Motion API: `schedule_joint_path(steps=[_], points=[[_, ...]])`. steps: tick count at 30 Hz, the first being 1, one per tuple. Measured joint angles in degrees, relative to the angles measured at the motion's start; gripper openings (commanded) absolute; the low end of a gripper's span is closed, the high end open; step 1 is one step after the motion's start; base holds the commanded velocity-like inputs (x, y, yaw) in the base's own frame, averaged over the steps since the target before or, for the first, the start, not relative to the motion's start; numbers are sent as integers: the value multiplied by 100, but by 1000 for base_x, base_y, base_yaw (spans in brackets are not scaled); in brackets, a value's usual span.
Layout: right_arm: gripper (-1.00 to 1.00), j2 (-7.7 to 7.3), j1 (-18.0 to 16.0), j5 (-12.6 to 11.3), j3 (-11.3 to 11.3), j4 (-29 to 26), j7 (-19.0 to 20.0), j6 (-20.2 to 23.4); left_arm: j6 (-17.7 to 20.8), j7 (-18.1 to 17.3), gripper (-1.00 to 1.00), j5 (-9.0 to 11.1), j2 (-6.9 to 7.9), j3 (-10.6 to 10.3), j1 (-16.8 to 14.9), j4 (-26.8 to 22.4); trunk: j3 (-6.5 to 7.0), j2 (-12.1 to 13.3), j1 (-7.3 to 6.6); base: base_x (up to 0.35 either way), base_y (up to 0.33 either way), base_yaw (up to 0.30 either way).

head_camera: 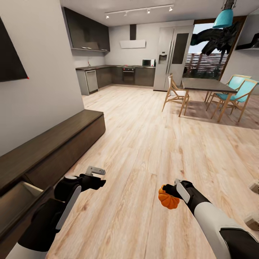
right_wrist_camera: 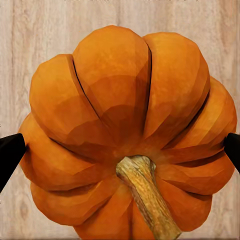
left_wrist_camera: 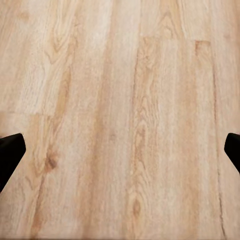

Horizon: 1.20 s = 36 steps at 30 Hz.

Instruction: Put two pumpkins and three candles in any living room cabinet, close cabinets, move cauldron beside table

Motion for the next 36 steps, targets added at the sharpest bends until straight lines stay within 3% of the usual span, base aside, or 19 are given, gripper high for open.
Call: schedule_joint_path(steps=[9,15,23,30,36], points=[[-100,4,0,-6,-4,0,-3,1,-1,153,100,-15,-102,-42,-5,126,161,361,-196,-157,-114,0],[-100,2,0,-9,0,1,-2,1,-1,162,100,-14,-107,-311,-5,136,269,602,-327,-246,-190,0],[-100,6,0,-7,6,1,-3,4,-1,165,100,-16,-108,-364,-6,137,413,923,-503,-251,-195,7],[-100,7,-1,-7,6,2,-1,-2,1,170,100,-17,-107,-361,-4,135,548,1203,-659,-141,-112,197],[-100,7,0,-6,6,4,-1,-2,1,157,100,9,-102,-341,1,103,563,1205,-660,-16,-13,269]])
